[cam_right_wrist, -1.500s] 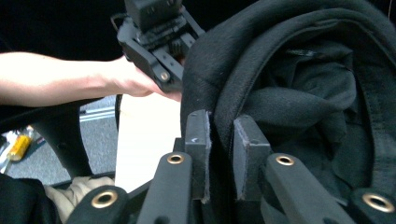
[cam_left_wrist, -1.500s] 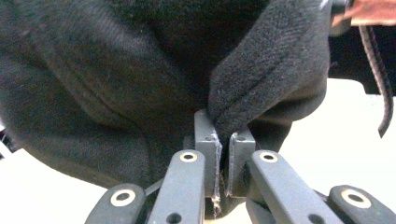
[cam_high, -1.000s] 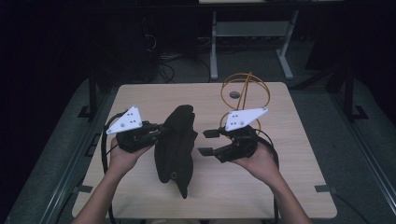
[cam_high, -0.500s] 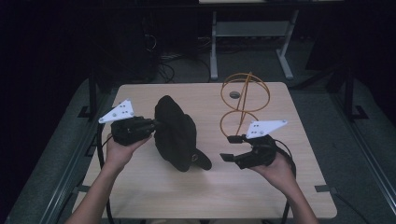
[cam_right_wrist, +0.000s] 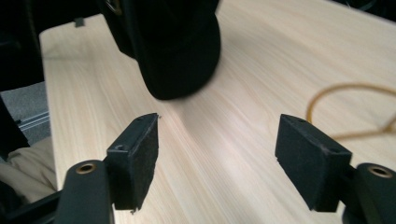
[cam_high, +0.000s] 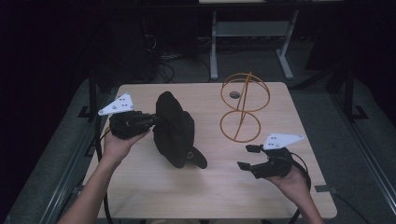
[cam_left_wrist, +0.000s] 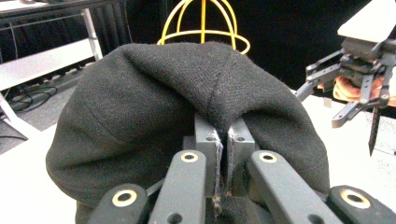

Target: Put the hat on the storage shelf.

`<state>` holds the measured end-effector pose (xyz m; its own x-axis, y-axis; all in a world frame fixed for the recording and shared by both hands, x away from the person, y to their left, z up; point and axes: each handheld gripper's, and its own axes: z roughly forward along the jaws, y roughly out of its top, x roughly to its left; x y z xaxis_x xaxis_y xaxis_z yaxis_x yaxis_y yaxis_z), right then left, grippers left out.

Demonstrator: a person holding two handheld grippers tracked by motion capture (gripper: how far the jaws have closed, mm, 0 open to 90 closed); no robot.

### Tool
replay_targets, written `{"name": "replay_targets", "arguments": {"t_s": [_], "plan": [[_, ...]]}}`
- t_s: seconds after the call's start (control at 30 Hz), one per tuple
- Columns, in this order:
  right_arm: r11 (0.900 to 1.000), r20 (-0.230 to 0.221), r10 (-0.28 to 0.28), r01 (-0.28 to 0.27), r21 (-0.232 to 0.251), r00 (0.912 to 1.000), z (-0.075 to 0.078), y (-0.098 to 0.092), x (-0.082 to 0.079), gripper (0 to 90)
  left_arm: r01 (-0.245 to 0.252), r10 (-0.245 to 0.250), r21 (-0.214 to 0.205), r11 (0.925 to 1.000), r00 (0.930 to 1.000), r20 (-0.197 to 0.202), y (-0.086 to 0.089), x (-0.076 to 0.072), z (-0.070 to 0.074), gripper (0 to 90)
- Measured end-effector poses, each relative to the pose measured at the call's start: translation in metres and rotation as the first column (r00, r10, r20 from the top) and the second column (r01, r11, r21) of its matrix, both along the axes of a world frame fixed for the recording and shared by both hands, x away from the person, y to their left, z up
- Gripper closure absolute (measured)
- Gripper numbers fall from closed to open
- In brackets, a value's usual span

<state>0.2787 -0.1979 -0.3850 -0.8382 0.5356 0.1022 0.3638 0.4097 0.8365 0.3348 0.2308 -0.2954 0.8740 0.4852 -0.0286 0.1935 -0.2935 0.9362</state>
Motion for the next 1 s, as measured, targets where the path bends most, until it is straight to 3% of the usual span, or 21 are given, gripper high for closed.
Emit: {"name": "replay_targets", "arguments": {"t_s": [0.23, 0.37, 0.7, 1.0], "plan": [[0.9955, -0.030, -0.094, 0.094, 0.011, 0.9952, -0.018, -0.028, 0.003, 27.1, -0.011, 0.011, -0.014, 0.9998, 0.9999, -0.008, 0.000, 0.005, 0.010, 86.8], [0.9908, -0.011, -0.135, 0.135, -0.006, 0.9908, -0.025, -0.036, 0.003, 25.0, -0.016, 0.016, -0.027, 0.9995, 0.9998, -0.015, 0.001, 0.008, 0.014, 86.8], [0.9844, -0.025, -0.176, 0.175, -0.017, 0.9841, -0.035, -0.050, 0.004, 23.9, -0.033, 0.032, -0.044, 0.9985, 0.9992, -0.024, 0.006, 0.016, 0.023, 86.8], [0.9846, -0.029, -0.171, 0.169, -0.044, 0.9849, -0.039, -0.053, 0.003, 22.4, -0.029, 0.028, -0.071, 0.9971, 0.9994, -0.021, -0.001, 0.027, 0.037, 86.9]]}}
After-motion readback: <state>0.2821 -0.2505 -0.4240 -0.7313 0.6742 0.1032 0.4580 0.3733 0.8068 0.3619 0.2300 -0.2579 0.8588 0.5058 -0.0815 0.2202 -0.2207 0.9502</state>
